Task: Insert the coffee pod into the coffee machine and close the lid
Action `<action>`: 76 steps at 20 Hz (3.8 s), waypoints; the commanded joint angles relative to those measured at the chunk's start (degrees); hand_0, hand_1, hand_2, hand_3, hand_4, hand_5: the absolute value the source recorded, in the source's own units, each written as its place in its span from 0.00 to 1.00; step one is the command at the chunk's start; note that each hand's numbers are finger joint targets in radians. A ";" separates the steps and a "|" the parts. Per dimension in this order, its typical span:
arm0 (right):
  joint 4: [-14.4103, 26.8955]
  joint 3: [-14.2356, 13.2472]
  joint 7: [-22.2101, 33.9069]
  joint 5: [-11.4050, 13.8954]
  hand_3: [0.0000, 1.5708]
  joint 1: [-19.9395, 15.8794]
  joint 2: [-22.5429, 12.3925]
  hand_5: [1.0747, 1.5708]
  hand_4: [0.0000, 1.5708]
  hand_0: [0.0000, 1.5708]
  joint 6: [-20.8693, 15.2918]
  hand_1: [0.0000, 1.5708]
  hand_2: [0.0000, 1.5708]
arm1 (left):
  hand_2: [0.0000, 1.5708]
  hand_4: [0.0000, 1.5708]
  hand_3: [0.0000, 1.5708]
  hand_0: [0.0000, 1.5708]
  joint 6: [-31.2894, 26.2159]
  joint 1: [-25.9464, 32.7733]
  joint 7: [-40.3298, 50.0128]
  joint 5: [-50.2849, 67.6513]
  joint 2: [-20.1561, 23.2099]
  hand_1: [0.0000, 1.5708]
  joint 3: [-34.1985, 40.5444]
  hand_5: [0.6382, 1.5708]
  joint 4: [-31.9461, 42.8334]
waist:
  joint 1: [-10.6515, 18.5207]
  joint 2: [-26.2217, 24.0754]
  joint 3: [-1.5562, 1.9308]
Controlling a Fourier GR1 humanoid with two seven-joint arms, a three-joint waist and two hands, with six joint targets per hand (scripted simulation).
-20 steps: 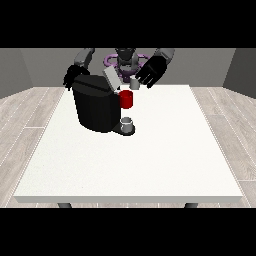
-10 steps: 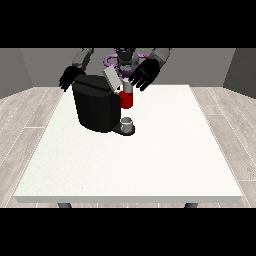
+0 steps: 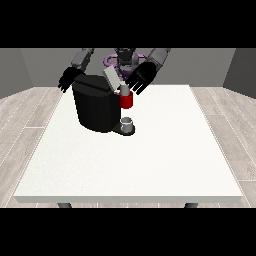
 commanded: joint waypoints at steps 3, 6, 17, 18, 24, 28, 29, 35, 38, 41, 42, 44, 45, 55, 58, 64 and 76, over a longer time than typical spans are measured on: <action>-1.97 -0.36 0.11 -0.84 0.00 0.50 -0.77 1.00 0.33 0.00 0.66 0.00 0.00 | 0.81 0.33 0.76 0.76 -0.89 -0.11 -2.41 0.27 2.60 0.76 1.35 1.00 1.35 | -0.58 1.17 0.00; -2.43 0.92 1.35 0.57 0.00 -1.31 1.06 1.00 0.33 0.00 -1.83 0.00 0.00 | 0.79 0.32 0.75 0.74 0.47 -1.52 -1.06 -0.97 2.02 0.74 0.85 1.00 1.77 | -0.83 2.29 -0.01; -0.42 -1.95 -0.15 -1.11 0.00 -0.90 -1.27 1.00 0.28 0.00 -0.15 0.00 0.00 | 0.80 0.30 0.73 0.78 -2.30 -0.62 0.05 -1.04 -0.51 0.78 0.08 1.00 1.99 | 0.78 1.30 0.00; -0.03 -1.20 0.23 -0.28 0.00 0.04 -0.50 1.00 0.26 0.00 -1.04 0.00 0.00 | 0.79 0.30 0.73 0.76 -1.65 -0.75 1.69 -1.29 -1.39 0.76 0.03 1.00 1.97 | 0.78 0.27 0.00; -1.04 0.35 -0.33 0.98 0.00 -0.29 0.89 1.00 0.27 0.00 -2.26 0.00 0.00 | 0.74 0.29 0.64 0.72 0.60 -0.64 0.36 -2.56 -1.37 0.72 -0.27 1.00 1.92 | 0.31 1.66 -0.01; -3.09 0.32 2.04 -0.34 0.00 1.60 -0.98 1.00 0.24 0.00 0.48 0.00 0.00 | 0.71 0.25 0.60 0.67 -0.61 0.02 -2.19 -2.81 2.00 0.67 0.37 1.00 2.78 | -1.33 1.15 -0.02; -0.34 -2.30 0.27 -1.15 0.00 -0.57 -1.71 1.00 0.21 0.00 -0.22 0.00 0.00 | 0.71 0.24 0.60 0.68 0.34 0.19 -0.42 -3.59 -0.51 0.68 -0.86 1.00 1.43 | 1.01 0.87 0.00; -1.48 0.08 -0.13 0.90 0.00 -0.92 1.17 1.00 0.28 0.00 -3.04 0.00 0.00 | 0.71 0.24 0.59 0.68 -1.24 -1.32 -2.85 -3.20 1.43 0.68 0.05 1.00 1.97 | 1.01 2.24 -0.02; -0.91 0.30 0.55 0.50 0.00 0.31 1.70 1.00 0.29 0.00 -2.83 0.00 0.00 | 0.52 0.15 0.41 0.36 -2.12 1.23 -3.29 -5.42 -1.24 0.36 -3.30 1.00 1.64 | 1.81 -0.31 -0.01; 1.76 -1.74 -2.75 -0.17 0.00 0.24 -0.48 1.00 0.30 0.00 -1.01 0.00 0.00 | 0.00 0.00 0.00 0.00 -2.10 0.73 -1.57 -7.02 -1.36 0.00 -4.46 1.00 0.83 | 2.35 0.94 0.03; 1.69 -2.50 -3.01 -0.61 0.00 -1.37 -0.59 1.00 0.30 0.00 -1.36 0.00 0.00 | 0.00 0.00 0.00 0.00 -4.08 -0.34 -2.55 -6.48 0.03 0.00 -3.95 1.00 1.01 | 2.67 1.66 0.02; 0.88 -1.65 -1.65 -0.95 0.00 -0.14 -0.69 1.00 0.26 0.00 -0.21 0.00 0.00 | 0.00 0.00 0.00 0.00 -4.08 -0.28 -1.73 -7.05 -0.02 0.00 -4.02 1.00 1.49 | 1.23 0.54 0.01; 2.67 -4.09 -0.78 -2.22 0.00 0.48 -0.89 1.00 0.26 0.00 -1.34 0.00 0.00 | 0.00 0.00 0.00 0.00 -6.13 1.41 -4.73 -6.37 0.63 0.00 -4.30 1.00 0.42 | 3.88 -1.12 0.01; 2.63 -2.54 -0.68 -0.75 0.00 3.29 -0.52 1.00 0.24 0.00 -1.79 0.00 0.00 | 0.00 0.00 0.00 0.00 -4.84 2.72 -1.90 -6.52 -0.85 0.00 -2.79 1.00 0.22 | 3.99 -4.56 0.00; 6.49 -4.12 -4.06 -0.77 0.00 2.97 -1.15 1.00 0.26 0.00 -1.78 0.00 0.00 | 0.00 0.00 0.00 0.00 -6.59 1.73 -0.84 -6.79 -2.67 0.00 -3.91 1.00 -2.03 | 6.14 -5.51 0.02; 7.74 -5.57 -4.63 -3.28 0.00 8.66 -1.03 1.00 0.24 0.00 0.18 0.00 0.00 | 0.00 0.00 0.00 0.00 -4.54 8.24 0.40 1.14 -8.88 0.00 2.60 1.00 -2.74 | 8.95 -11.53 -0.02; 3.43 -3.80 -0.07 -0.78 0.00 15.66 -0.69 1.00 0.31 0.00 -2.98 0.00 0.00 | 0.00 0.00 0.00 0.00 -6.61 26.49 -6.40 17.16 -18.09 0.00 12.52 1.00 -4.99 | 16.64 -26.58 -0.05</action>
